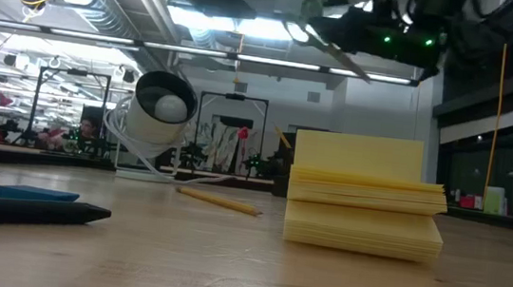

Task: Pick and place office supplies into organizer
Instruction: Put the green scissors into the desk organizer

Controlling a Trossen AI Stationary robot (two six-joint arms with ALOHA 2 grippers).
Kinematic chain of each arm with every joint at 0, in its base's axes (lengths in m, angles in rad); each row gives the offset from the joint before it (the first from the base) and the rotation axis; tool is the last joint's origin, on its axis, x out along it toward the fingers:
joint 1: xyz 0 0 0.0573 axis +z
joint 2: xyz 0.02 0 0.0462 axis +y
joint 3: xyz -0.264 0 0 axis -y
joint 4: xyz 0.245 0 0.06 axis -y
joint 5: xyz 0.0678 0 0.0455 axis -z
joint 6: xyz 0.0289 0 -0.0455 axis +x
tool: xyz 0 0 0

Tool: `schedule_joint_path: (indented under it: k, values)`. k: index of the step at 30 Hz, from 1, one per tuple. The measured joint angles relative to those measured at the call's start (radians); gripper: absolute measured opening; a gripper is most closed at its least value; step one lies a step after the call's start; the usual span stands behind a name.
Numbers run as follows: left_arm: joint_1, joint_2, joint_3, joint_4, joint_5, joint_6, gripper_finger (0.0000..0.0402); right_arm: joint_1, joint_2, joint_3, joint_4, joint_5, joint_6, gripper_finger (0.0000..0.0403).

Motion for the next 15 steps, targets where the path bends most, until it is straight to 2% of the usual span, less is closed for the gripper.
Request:
schedule_joint_path:
  k: [5,9,12,15]
  values:
    - [0.031,0.000,-0.122,0.257,0.010,-0.010,0.0002,-0.011,0.099,0.084,0.040,-0.051,0.015,0.0047]
    - [0.068,0.000,-0.212,0.453,0.015,-0.030,0.0005,-0.018,0.115,0.107,0.103,-0.091,0.039,0.0047]
    - [0.093,0.003,-0.261,0.588,0.098,-0.060,0.0006,-0.027,0.115,0.110,0.108,-0.164,0.092,0.0047]
    - [0.111,0.004,-0.279,0.689,0.182,-0.103,0.0007,-0.029,0.116,0.110,0.111,-0.176,0.100,0.0047]
